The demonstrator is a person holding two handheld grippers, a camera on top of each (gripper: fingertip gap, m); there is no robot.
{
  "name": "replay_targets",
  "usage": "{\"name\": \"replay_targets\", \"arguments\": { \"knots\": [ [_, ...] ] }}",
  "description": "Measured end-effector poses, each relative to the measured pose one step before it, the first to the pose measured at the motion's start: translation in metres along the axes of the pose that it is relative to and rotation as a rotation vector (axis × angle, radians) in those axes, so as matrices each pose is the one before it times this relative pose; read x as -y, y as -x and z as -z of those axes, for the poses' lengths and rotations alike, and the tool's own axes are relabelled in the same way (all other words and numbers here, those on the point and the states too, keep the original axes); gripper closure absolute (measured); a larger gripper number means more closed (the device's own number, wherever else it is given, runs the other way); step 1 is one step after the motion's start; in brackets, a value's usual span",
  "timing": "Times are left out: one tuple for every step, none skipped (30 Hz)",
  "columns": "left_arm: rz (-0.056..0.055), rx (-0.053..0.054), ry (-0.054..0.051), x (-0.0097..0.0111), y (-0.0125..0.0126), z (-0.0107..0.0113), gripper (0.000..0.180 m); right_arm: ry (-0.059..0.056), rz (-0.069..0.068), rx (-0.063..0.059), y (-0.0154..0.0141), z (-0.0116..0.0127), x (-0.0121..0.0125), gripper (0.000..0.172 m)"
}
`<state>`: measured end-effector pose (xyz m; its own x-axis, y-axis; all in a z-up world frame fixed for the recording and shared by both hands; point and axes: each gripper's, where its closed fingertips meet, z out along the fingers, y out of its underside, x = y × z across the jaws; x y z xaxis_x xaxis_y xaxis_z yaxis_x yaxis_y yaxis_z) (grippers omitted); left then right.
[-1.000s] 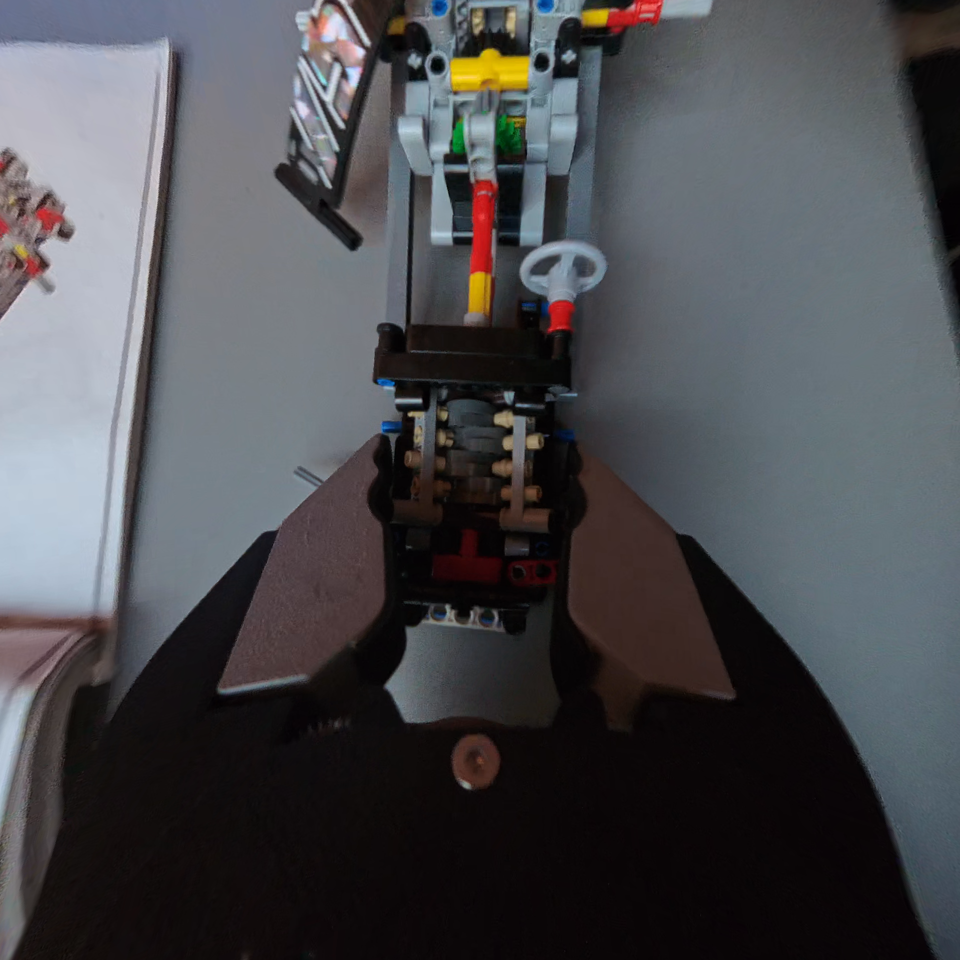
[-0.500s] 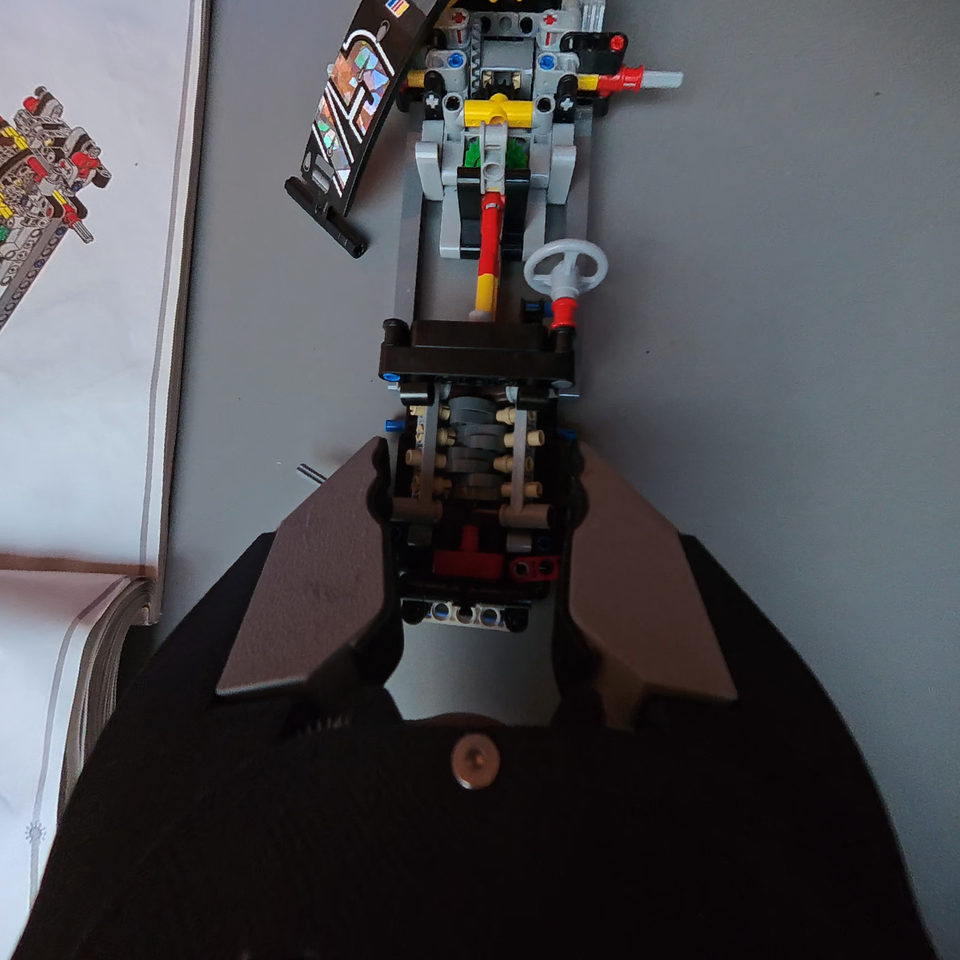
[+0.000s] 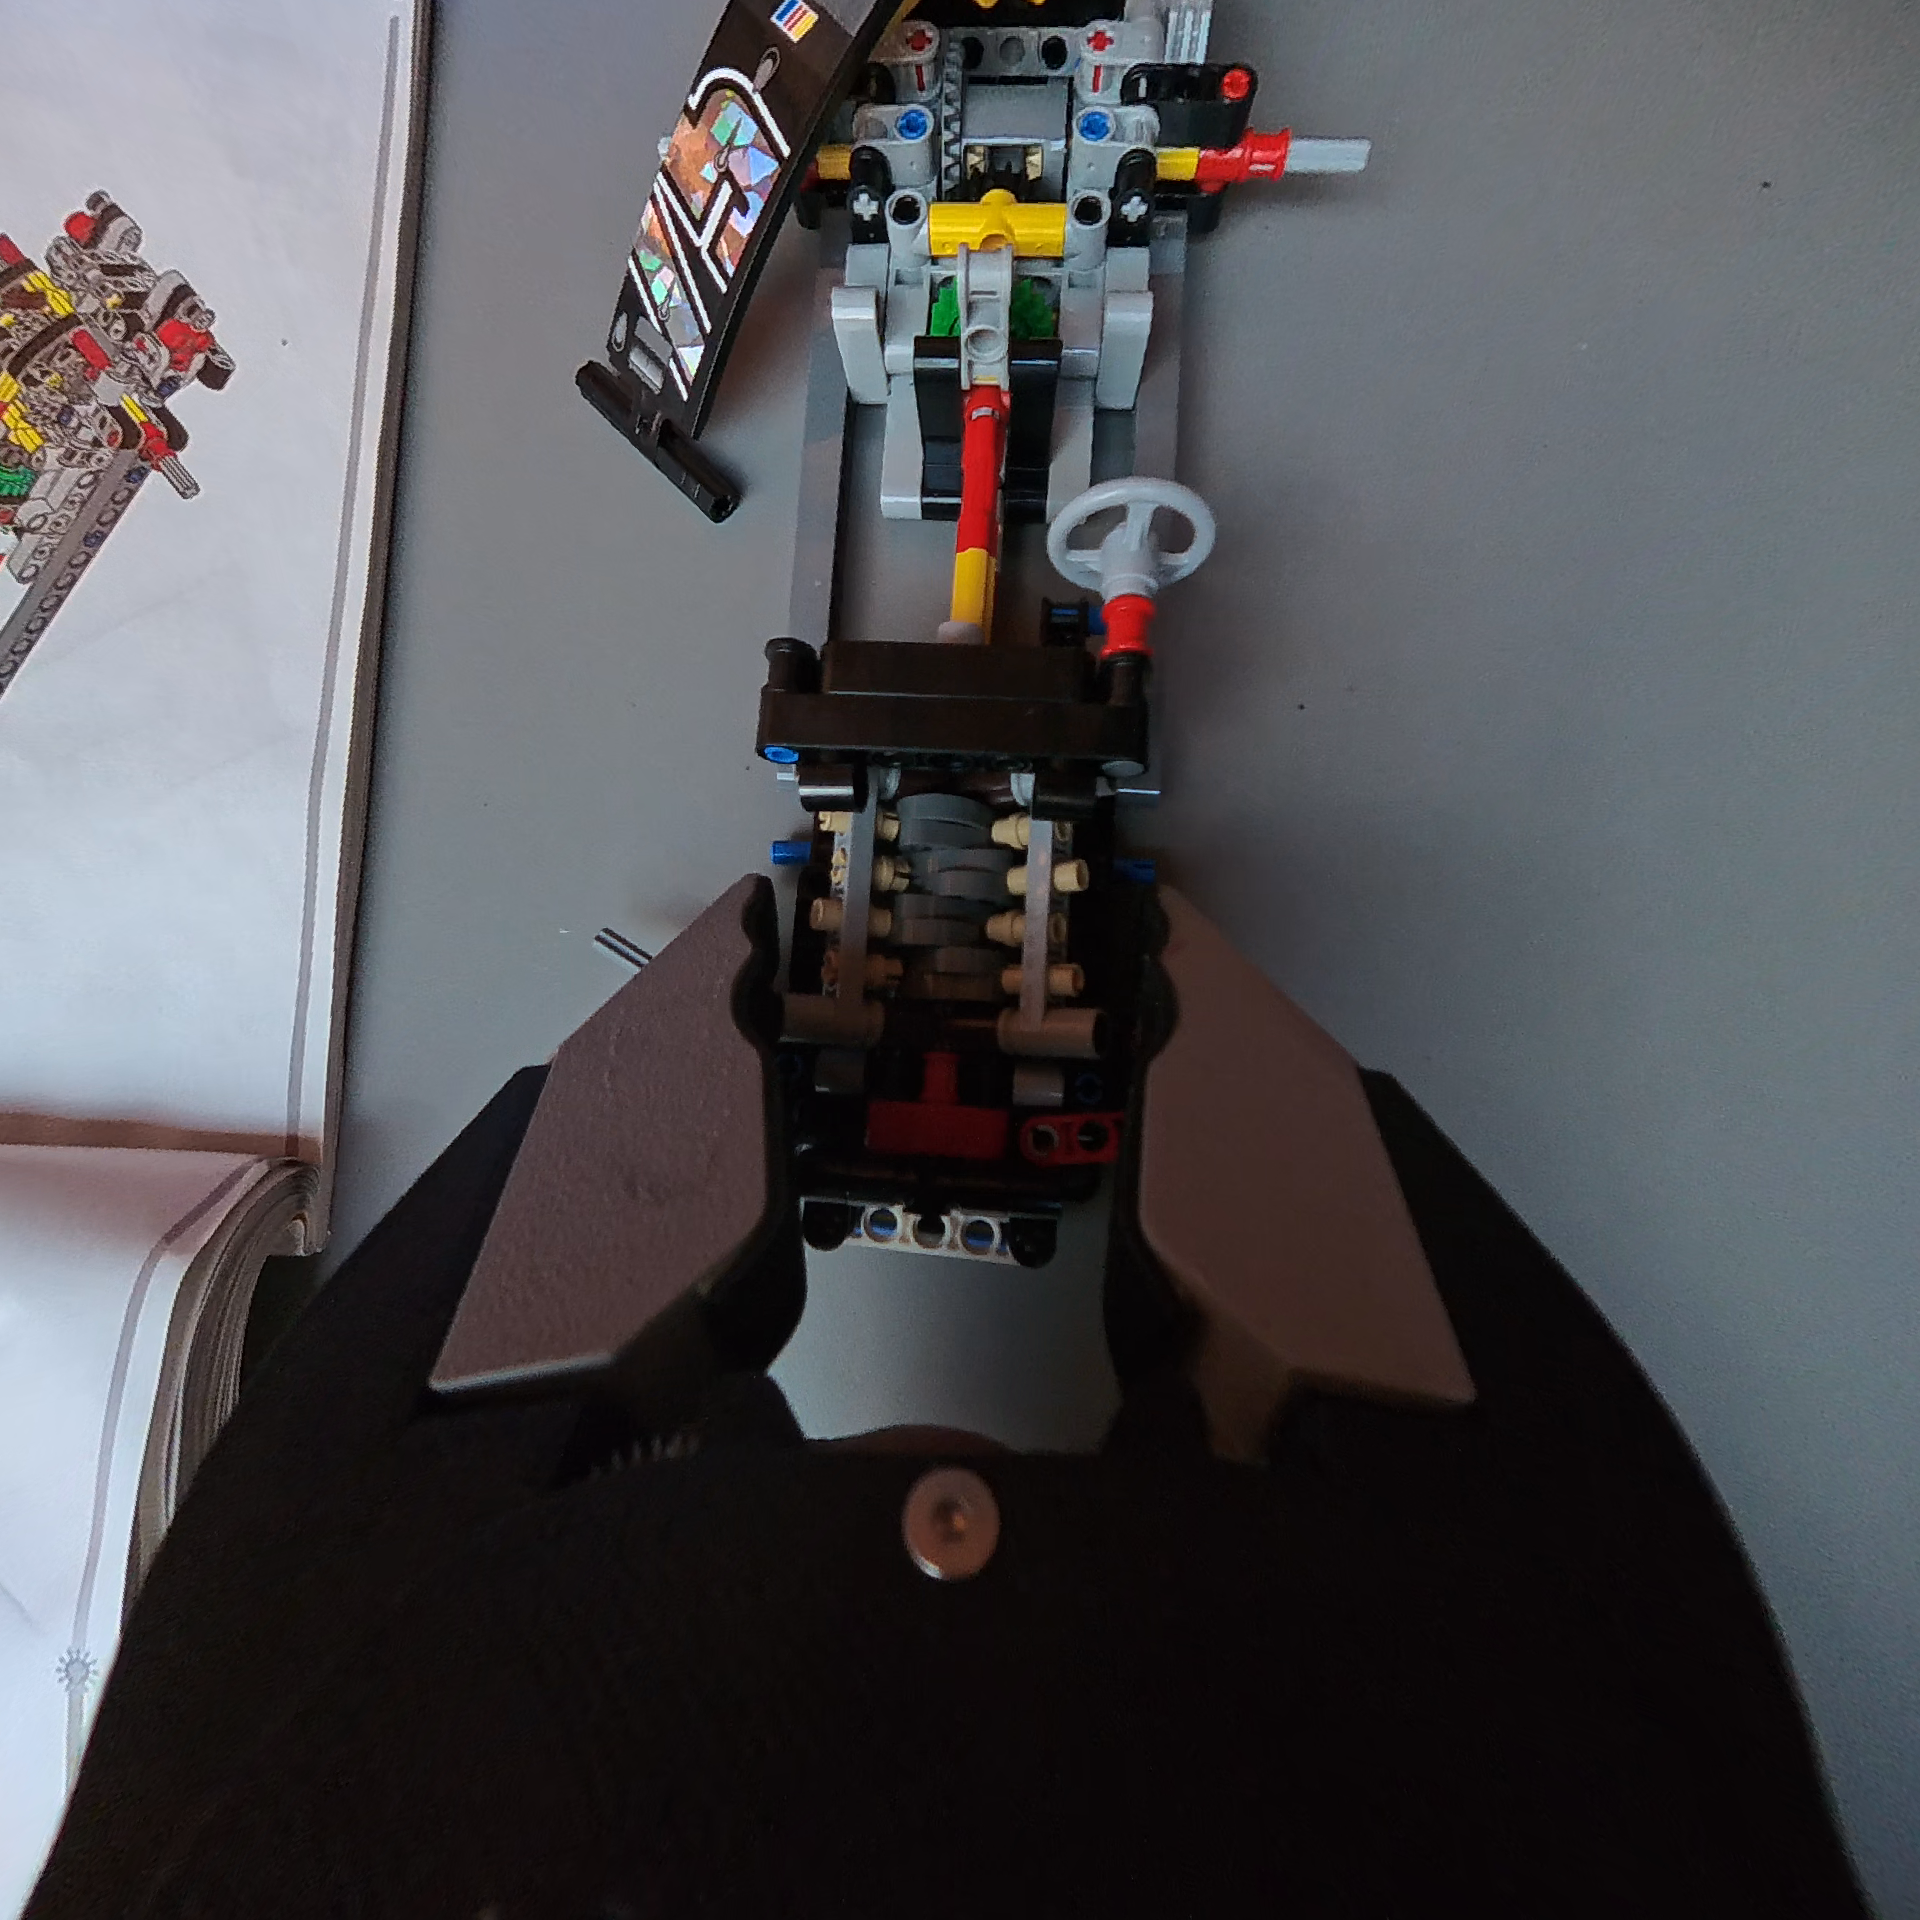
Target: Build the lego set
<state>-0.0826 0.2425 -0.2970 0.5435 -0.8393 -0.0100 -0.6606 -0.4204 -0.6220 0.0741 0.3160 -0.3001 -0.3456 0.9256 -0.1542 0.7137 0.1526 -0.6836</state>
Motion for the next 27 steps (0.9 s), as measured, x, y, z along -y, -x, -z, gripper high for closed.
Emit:
{"name": "replay_targets", "arguments": {
  "knots": [
    [0.001,-0.0005,-0.0015,0.00008,-0.00003,0.0,0.113,-0.0011,0.003,-0.0027,0.0,0.00001,0.00008,0.162],
    [0.0008,-0.0002,-0.0003,0.00008,0.0,-0.00005,0.113,0.0001,-0.0025,0.0008,0.00003,-0.00005,0.0001,0.162],
    [0.0004,-0.0004,-0.0007,0.00009,-0.00003,0.00008,0.113,0.0004,-0.0025,0.0021,0.00009,-0.00005,0.00011,0.162],
    [0.002,-0.0013,-0.0019,0.00021,0.00001,0.00003,0.113,-0.0005,-0.0002,0.0017,0.00002,-0.00009,0.00004,0.162],
    [0.004,-0.0014,-0.0024,0.00026,0.0,0.00002,0.112,-0.0012,0.0009,0.0012,0.00015,-0.00025,0.00018,0.163],
    [0.0032,-0.0016,-0.0015,0.00025,0.00005,-0.00001,0.112,-0.0008,0.0016,0.0013,0.00016,-0.00039,0.00015,0.165],
    [0.0025,-0.002,-0.0012,0.00011,0.00002,0.0001,0.112,-0.0011,0.0017,0.0004,0.00006,-0.0008,0.00043,0.168],
    [0.005,-0.0017,-0.0015,0.00003,0.00016,0.00004,0.112,-0.0014,0.0019,0.0033,0.00043,-0.00089,0.0004,0.172],
    [0.0038,0.0001,-0.0006,0.0,0.00036,0.00016,0.112,-0.0003,0.001,0.003,0.00037,-0.00048,0.00007,0.172],
    [0.0,0.0007,0.0001,-0.00008,0.00015,0.00006,0.112,-0.0018,-0.0014,0.0016,0.00001,-0.00016,0.00007,0.172],
    [-0.0006,0.0009,0.0003,0.00004,-0.00003,-0.00005,0.112,-0.0015,-0.0029,0.0015,-0.00003,0.00006,0.0,0.172],
    [-0.0008,0.0014,0.0011,-0.00006,0.00006,0.0,0.112,-0.0005,-0.0015,0.0008,0.00003,0.00004,0.00004,0.172],
    [-0.0004,0.0017,0.0013,-0.00008,-0.00006,0.0,0.112,0.0004,0.0002,0.0004,0.00016,0.00028,-0.0002,0.172],
    [-0.0007,0.0019,0.0016,-0.00013,0.00006,-0.00009,0.112,0.0002,0.0006,0.0009,0.00019,0.00042,-0.00032,0.172],
    [-0.0021,0.0029,0.002,-0.00002,-0.00003,-0.00007,0.112,-0.0014,-0.001,0.0027,0.00013,0.00033,-0.00016,0.172],
    [-0.0025,0.0033,0.0027,-0.00016,-0.00008,-0.00011,0.112,-0.0029,-0.0028,0.0048,0.0002,0.00013,-0.00006,0.172],
    [-0.0007,0.002,0.0033,-0.00019,-0.00002,0.00001,0.112,-0.0043,-0.0038,0.0066,0.00011,0.00006,0.00008,0.172],
    [0.0014,0.0003,0.0035,-0.00014,-0.00006,0.0001,0.112,-0.0056,-0.0047,0.0077,0.00011,0.00014,0.00002,0.172],
    [0.0018,-0.0015,0.0032,-0.00023,-0.00023,0.00018,0.111,-0.0064,-0.0067,0.0092,0.00027,0.00018,0.00012,0.172],
    [0.0041,-0.0104,-0.0004,0.0004,-0.00154,0.0006,0.106,-0.005,-0.008,0.009,0.0001,0.00048,-0.00018,0.171],
    [0.0093,-0.0139,-0.0017,0.00088,-0.00185,0.00106,0.103,-0.0054,-0.0089,0.0054,-0.00032,0.00077,-0.00011,0.168],
    [0.0075,-0.0087,-0.0045,0.00133,-0.00121,0.00171,0.103,-0.0073,-0.0093,-0.002,-0.00134,0.00135,0.00021,0.163],
    [0.0027,-0.0005,-0.0064,0.00165,-0.00021,0.00228,0.102,-0.006,-0.0077,-0.0075,-0.00196,0.00179,-0.00007,0.158],
    [0.0002,0.0052,-0.0067,0.00182,0.00049,0.00267,0.102,-0.002,-0.0053,-0.0097,-0.0022,0.00187,-0.00079,0.158],
    [0.0011,0.005,-0.004,0.00144,0.0004,0.00248,0.102,-0.0021,-0.0041,-0.0118,-0.00241,0.00178,-0.00091,0.157],
    [0.0015,0.0046,-0.0006,0.00094,0.00028,0.00196,0.102,-0.0029,-0.0045,-0.0145,-0.00287,0.00205,-0.00079,0.157],
    [-0.0004,0.0048,-0.0023,0.00116,0.00004,0.00171,0.102,-0.0054,-0.0047,-0.0164,-0.00305,0.00244,-0.00015,0.156]
  ]
}}
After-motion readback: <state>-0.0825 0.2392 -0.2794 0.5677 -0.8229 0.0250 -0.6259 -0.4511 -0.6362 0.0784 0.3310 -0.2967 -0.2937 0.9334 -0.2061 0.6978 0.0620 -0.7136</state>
